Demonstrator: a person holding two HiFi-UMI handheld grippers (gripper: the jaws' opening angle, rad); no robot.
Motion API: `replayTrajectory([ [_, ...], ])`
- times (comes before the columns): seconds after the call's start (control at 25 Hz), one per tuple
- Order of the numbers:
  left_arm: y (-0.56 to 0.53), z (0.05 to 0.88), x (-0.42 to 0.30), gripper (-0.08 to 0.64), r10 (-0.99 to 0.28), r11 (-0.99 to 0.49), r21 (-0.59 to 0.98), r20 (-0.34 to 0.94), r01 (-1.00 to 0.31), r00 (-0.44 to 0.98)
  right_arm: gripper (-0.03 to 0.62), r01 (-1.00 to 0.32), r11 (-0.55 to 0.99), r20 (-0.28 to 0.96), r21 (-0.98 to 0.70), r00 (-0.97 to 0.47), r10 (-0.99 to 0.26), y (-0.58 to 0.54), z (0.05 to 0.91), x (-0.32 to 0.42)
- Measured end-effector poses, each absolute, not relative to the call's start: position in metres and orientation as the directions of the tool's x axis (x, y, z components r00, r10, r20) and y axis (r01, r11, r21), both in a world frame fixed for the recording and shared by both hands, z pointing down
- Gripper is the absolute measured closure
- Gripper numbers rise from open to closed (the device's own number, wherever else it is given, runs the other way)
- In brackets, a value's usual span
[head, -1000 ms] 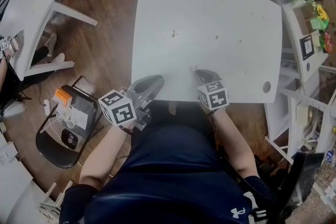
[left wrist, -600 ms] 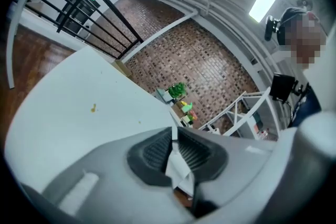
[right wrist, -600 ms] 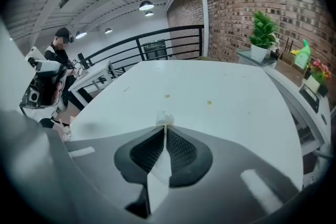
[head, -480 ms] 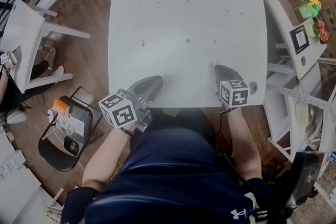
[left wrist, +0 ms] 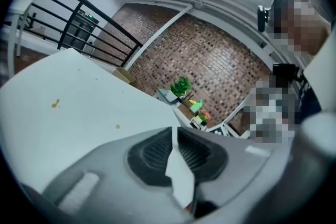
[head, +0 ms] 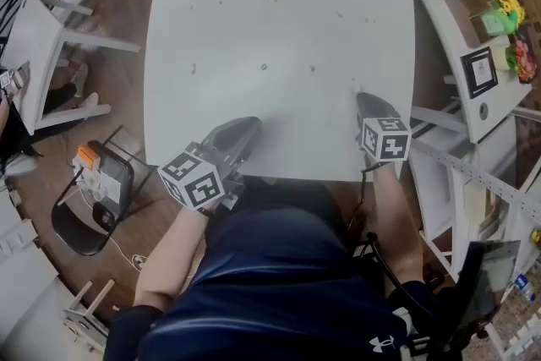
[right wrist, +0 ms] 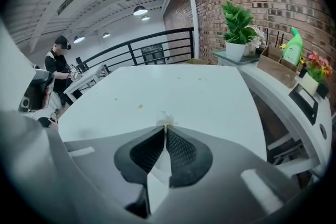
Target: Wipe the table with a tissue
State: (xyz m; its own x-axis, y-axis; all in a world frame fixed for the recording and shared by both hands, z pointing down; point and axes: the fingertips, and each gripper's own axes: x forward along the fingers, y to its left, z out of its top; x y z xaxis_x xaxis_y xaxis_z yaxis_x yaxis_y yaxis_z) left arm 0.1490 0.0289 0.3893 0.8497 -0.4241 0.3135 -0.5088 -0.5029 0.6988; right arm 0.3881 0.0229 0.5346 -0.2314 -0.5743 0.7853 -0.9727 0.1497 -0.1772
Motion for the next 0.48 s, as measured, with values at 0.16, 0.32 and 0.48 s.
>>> replayTrajectory([
  [0.16,0.032,0.399,0.147,0.529,-0.424,-0.494,0.688,0.345,-0.533,0.838,0.572,-0.974,0.154,0.805,-0.168,-0.226,-0.548,0.012,0.550,0.402],
  [0.32,0.027,0.413,0.138,0.529,-0.434,-0.462,0.701,0.356,-0.544,0.827,0.572,-0.971,0.181,0.828,-0.156,-0.229,-0.512,0.005,0.560,0.403],
  [0.48,0.022,0.422,0.133,0.530,-0.435,-0.440,0.716,0.358,-0.542,0.826,0.572,-0.968,0.231,0.873,-0.101,-0.197,-0.446,0.005,0.567,0.406],
])
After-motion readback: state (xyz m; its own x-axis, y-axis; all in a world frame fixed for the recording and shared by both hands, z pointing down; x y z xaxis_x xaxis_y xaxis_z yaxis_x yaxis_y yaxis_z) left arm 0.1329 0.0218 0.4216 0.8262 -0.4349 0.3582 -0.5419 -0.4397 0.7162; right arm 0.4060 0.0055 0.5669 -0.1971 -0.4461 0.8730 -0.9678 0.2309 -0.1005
